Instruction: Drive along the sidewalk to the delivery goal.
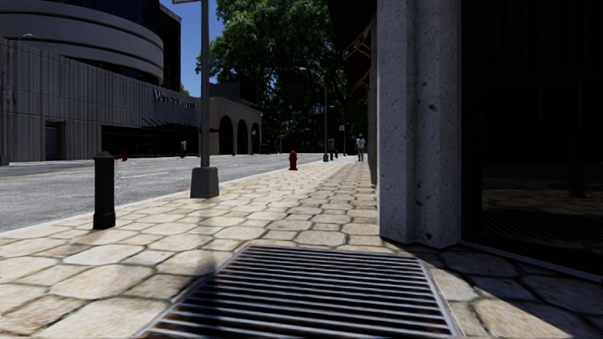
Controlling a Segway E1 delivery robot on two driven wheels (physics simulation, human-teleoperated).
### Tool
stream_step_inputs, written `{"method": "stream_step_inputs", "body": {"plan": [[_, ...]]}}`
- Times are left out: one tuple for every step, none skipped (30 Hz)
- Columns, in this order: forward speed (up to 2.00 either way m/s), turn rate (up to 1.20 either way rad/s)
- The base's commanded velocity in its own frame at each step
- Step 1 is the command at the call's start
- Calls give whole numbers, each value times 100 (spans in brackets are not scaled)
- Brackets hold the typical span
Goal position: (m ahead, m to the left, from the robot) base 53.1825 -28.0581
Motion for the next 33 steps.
{"method": "stream_step_inputs", "body": {"plan": [[200,0],[200,0],[200,0],[200,0],[200,0],[200,0],[200,0],[200,0],[200,0],[200,0],[200,0],[200,0],[200,0],[200,0],[200,0],[200,0],[200,0],[200,0],[200,0],[200,0],[200,0],[200,0],[200,0],[200,0],[200,0],[200,0],[200,0],[200,0],[200,0],[200,0],[200,0],[200,0],[200,0]]}}
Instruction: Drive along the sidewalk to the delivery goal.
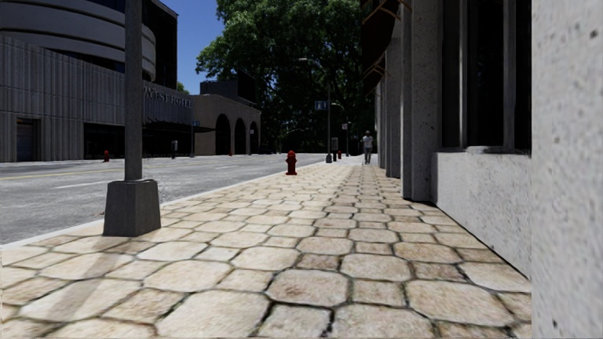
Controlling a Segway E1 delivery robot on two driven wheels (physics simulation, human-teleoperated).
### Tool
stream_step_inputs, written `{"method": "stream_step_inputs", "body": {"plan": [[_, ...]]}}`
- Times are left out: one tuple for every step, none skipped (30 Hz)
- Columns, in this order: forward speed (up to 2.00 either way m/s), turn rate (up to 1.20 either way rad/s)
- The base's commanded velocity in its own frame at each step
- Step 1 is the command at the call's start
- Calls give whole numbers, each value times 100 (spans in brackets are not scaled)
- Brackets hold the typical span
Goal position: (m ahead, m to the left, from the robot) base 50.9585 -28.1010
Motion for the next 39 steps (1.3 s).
{"method": "stream_step_inputs", "body": {"plan": [[200,0],[200,0],[200,0],[200,0],[200,0],[200,0],[200,0],[200,0],[200,0],[200,0],[200,0],[200,0],[200,0],[200,0],[200,0],[200,0],[200,0],[200,0],[200,0],[200,0],[200,0],[200,0],[200,0],[200,0],[200,0],[200,0],[200,0],[200,0],[200,0],[200,0],[200,0],[200,0],[200,0],[200,0],[200,0],[200,0],[200,0],[200,0],[200,0]]}}
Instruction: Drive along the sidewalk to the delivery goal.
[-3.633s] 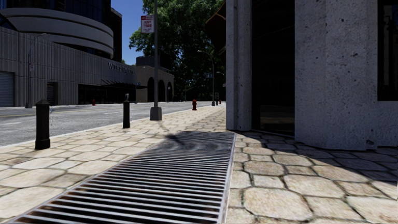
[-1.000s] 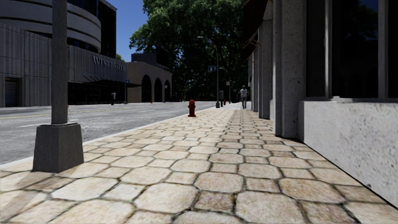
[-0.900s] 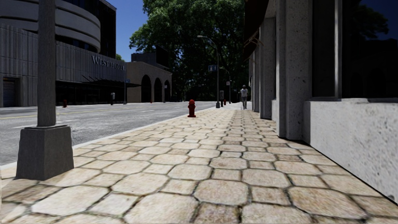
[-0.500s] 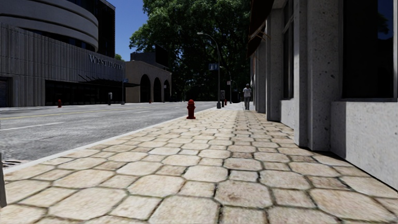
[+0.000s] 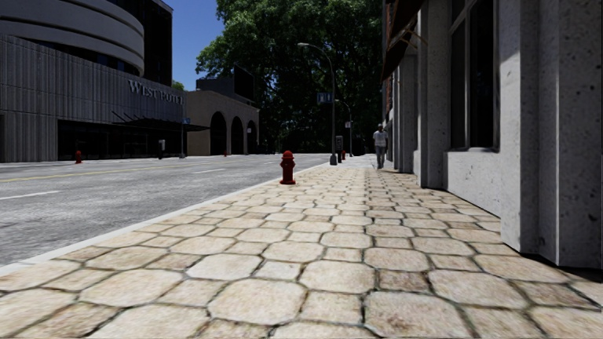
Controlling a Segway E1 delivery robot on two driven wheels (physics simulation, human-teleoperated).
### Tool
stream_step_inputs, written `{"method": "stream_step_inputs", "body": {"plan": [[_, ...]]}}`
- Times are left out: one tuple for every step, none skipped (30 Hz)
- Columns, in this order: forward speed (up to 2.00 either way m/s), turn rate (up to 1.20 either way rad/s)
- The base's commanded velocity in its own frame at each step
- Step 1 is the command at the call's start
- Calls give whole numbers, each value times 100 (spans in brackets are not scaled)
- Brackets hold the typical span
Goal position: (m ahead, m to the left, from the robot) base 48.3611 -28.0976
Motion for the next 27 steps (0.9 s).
{"method": "stream_step_inputs", "body": {"plan": [[200,0],[200,0],[200,0],[200,0],[200,0],[200,0],[200,0],[200,0],[200,0],[200,0],[200,0],[200,0],[200,0],[200,0],[200,0],[200,0],[200,0],[200,0],[200,0],[200,-7],[200,-7],[200,-10],[200,-10],[200,-10],[200,-11],[200,-14],[200,-18]]}}
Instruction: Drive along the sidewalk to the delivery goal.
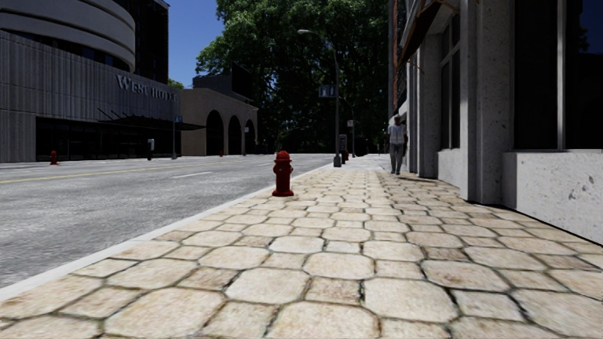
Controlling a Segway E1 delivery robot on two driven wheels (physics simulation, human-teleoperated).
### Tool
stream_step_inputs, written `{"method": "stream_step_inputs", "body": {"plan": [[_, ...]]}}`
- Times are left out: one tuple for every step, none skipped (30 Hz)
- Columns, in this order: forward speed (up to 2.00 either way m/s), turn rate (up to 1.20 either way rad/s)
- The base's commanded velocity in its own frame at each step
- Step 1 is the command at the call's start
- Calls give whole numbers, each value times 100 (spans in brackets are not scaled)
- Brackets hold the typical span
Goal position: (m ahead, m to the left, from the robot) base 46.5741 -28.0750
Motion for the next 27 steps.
{"method": "stream_step_inputs", "body": {"plan": [[200,-18],[200,-20],[200,-21],[200,-23],[200,-25],[200,-28],[200,-28],[200,-29],[200,-29],[200,-30],[200,-33],[200,-38],[200,-38],[200,-40],[200,-40],[200,-41],[200,-41],[200,-41],[200,-41],[200,-41],[200,-41],[200,-41],[200,-41],[200,-40],[200,0],[200,0],[200,0]]}}
